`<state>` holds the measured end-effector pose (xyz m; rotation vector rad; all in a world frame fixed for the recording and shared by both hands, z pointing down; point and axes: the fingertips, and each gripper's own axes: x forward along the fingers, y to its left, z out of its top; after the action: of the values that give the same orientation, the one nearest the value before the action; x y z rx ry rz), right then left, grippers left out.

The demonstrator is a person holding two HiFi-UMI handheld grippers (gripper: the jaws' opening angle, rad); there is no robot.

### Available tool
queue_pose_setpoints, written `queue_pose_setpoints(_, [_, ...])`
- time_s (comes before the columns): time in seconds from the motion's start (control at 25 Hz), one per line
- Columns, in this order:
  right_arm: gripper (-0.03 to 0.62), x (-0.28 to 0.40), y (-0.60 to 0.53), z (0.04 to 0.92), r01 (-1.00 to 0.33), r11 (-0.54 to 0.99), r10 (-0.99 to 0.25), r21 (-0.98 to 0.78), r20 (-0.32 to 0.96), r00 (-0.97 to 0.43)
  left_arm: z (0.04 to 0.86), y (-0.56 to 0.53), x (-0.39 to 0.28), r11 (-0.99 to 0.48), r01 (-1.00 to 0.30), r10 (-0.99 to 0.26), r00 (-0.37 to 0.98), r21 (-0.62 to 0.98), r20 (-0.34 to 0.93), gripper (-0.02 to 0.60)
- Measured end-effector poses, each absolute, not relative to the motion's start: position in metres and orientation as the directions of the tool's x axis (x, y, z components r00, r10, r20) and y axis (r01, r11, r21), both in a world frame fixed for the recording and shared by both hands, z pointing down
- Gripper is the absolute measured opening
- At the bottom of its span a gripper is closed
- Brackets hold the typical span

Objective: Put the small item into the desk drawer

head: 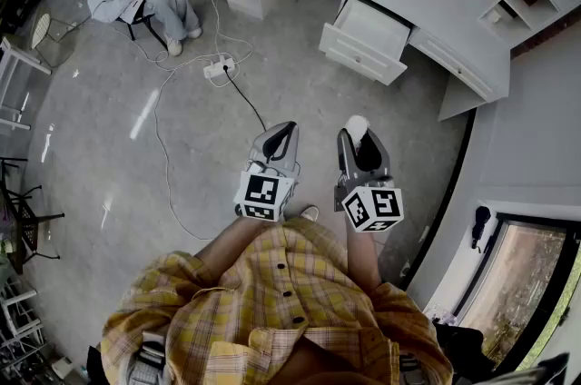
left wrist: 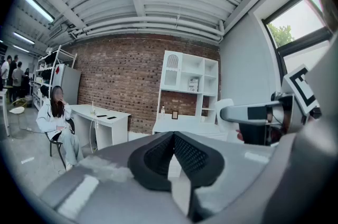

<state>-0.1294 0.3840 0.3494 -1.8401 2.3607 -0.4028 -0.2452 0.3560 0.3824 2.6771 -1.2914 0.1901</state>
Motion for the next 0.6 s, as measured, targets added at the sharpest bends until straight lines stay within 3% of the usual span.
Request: queue_pose_setpoints(0.6, [0.161, -0.068, 0.412, 0.348, -0.912, 0.300, -0.947, -0.280, 0.028, -0.320, 0.381, 0.385, -0.169, -0.615, -0.787, -0.769, 0.613, 0.052, 0.183, 0.002])
